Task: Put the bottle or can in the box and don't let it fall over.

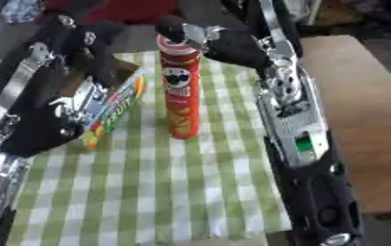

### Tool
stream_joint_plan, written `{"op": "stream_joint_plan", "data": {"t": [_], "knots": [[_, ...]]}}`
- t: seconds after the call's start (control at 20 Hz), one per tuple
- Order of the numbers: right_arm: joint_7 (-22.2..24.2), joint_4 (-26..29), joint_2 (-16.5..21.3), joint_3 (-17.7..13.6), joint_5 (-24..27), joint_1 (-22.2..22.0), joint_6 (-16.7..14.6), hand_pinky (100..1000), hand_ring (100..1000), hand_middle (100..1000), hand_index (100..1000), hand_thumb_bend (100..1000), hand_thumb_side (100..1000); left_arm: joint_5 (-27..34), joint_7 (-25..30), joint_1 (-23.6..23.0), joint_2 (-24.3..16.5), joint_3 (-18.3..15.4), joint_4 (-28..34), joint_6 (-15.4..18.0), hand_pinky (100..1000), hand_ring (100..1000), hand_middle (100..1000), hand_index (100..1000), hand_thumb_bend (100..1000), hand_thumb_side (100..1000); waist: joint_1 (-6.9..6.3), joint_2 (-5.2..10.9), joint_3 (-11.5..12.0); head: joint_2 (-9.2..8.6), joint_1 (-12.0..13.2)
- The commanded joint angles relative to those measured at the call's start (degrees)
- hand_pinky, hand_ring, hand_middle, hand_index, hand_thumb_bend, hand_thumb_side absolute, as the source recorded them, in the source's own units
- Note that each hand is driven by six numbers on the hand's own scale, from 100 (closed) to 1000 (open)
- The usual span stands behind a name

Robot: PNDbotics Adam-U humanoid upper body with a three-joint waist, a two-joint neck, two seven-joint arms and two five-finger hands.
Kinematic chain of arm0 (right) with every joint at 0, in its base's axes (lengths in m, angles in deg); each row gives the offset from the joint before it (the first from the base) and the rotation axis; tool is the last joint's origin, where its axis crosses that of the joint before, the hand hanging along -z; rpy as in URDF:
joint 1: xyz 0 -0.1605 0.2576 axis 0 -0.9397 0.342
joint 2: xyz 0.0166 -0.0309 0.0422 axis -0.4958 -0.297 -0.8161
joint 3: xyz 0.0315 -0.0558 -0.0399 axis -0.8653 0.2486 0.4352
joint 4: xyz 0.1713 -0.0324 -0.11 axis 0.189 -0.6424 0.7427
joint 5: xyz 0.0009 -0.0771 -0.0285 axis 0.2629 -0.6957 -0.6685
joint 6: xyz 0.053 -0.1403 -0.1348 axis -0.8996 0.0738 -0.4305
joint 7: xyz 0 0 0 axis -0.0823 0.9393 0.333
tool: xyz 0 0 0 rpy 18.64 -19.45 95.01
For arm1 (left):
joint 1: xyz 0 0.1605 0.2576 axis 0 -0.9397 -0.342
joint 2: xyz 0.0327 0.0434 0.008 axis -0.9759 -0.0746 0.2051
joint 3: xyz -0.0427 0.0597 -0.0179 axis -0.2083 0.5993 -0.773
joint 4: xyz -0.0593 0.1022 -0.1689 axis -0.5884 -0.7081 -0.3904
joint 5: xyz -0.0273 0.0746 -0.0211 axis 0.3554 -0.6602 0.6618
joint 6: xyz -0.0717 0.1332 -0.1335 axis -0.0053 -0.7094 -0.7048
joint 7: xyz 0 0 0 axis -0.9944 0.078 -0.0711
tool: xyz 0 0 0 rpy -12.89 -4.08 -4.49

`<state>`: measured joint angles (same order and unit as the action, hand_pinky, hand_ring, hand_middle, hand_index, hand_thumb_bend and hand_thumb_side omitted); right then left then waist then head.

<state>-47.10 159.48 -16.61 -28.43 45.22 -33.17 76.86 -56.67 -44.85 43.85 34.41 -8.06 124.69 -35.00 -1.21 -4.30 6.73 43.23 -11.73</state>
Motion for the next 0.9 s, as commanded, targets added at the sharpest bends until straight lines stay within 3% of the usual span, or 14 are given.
{"op": "stream_joint_plan", "data": {"t": [0.05,0.2,0.45,0.9], "knots": [[-0.04,1.01,0.21,-0.13,-0.21,0.41,0.44,998,999,987,982,1000,401,-0.35,-0.15,0.48,-0.21,-0.35,1.05,-0.15,921,891,394,1000,100,619,0.11,0.83,0.05,-0.32,-0.03],[0.0,1.03,0.23,-0.14,-0.22,0.37,0.58,998,999,987,982,1000,401,-0.36,-0.11,0.46,-0.23,-0.33,1.05,-0.19,921,891,394,1000,100,619,0.11,0.83,0.05,-0.32,-0.03],[0.49,-1.43,1.87,-1.14,-1.91,-1.99,2.79,1000,1000,1000,1000,925,400,-0.11,2.21,-0.85,-0.98,0.54,1.04,-2.18,934,918,404,1000,100,655,0.09,0.65,-0.09,-0.45,0.26],[2.79,-4.62,4.06,-2.64,-2.37,-6.93,4.23,1000,1000,1000,1000,907,340,1.73,8.58,-2.36,-1.69,2.24,1.05,-7.91,941,932,412,1000,100,693,-0.2,0.17,-0.35,-1.05,0.61]]}}
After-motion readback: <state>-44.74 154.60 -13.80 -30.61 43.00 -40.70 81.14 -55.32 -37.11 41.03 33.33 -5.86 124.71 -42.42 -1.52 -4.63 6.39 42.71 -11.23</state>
